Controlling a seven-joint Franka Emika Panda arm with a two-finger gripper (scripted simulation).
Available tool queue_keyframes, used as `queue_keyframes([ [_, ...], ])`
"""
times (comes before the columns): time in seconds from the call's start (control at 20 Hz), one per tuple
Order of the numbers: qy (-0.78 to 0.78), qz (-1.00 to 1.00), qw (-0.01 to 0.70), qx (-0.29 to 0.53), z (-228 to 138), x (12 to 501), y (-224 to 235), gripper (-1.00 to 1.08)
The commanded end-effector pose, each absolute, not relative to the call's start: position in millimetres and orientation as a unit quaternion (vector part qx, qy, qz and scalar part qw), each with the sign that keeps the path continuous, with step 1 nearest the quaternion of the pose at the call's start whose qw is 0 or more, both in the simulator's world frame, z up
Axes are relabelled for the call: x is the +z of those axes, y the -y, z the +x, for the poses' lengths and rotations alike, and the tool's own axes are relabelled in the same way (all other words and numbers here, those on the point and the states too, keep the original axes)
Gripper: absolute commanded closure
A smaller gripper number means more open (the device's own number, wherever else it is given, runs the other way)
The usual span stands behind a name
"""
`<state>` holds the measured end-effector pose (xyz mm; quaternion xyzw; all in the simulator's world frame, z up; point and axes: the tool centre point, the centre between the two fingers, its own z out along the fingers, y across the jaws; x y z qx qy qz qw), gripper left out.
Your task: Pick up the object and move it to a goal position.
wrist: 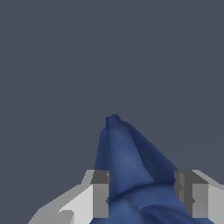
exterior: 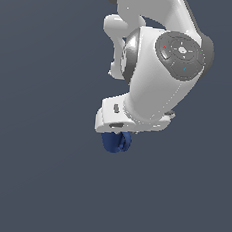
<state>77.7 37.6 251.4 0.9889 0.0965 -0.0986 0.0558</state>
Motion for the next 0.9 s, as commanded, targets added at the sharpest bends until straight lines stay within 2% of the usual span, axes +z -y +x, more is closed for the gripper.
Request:
queue_keyframes([
  [0.0, -0.1, 0.988, 0.06, -0.103, 83.4, 245.6, -39.1, -0.2],
  [0.85, -0.107, 0.986, 0.068, -0.112, 94.4, 231.2, -42.4, -0.2],
])
